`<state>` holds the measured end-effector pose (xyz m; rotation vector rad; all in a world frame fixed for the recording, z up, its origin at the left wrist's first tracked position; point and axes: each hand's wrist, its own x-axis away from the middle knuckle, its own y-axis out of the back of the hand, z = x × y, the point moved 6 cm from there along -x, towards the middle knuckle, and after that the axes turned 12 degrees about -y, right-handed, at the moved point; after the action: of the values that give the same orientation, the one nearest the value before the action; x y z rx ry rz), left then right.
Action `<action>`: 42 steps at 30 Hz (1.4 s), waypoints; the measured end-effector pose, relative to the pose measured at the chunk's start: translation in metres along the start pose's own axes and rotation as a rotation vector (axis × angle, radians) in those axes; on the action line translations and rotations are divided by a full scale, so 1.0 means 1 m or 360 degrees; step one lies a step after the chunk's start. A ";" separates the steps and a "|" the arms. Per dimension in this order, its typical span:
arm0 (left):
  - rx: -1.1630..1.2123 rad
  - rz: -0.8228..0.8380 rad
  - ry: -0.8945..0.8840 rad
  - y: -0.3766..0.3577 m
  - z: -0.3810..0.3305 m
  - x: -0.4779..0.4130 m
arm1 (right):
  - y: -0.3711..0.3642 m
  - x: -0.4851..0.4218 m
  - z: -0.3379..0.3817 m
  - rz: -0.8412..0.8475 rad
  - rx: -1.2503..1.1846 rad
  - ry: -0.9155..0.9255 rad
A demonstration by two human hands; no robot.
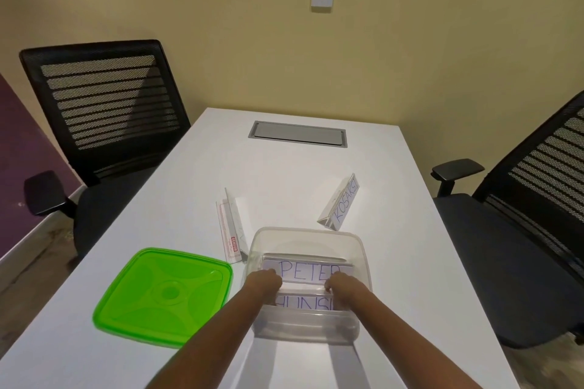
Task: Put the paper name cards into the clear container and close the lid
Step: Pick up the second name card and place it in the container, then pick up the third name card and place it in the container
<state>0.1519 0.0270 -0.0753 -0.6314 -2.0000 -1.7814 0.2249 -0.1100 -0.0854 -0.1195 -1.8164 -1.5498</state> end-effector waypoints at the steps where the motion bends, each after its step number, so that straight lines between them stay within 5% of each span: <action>1: -0.0005 0.0000 0.0003 0.002 -0.001 0.001 | 0.000 0.001 0.000 -0.0001 0.0002 0.0002; 5: 0.0023 -0.0205 -0.0063 0.023 -0.009 0.009 | 0.009 0.005 0.004 -0.0019 -0.0052 0.0043; 10: -0.0049 -0.0905 -0.0131 0.059 -0.004 0.040 | 0.047 0.019 0.017 -0.0333 -0.0390 0.0180; 16: 0.0324 -0.1435 0.0236 0.068 0.045 0.073 | 0.085 0.033 0.053 -0.0647 -0.0728 0.0280; 24: 0.1126 -0.1202 0.0693 0.035 0.100 0.062 | 0.083 0.014 0.117 -0.0731 -0.0411 0.0366; 29: 0.1630 -0.1099 0.0680 0.016 0.112 0.033 | 0.073 -0.004 0.127 -0.0684 -0.0169 0.0247; 42: 0.2074 -0.1036 0.0723 -0.010 0.120 -0.011 | 0.065 -0.017 0.123 -0.0625 -0.0382 0.0254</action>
<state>0.1565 0.1440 -0.1036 0.8040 -2.5189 -0.3889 0.2135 0.0233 -0.0427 0.2574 -1.5862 -1.9867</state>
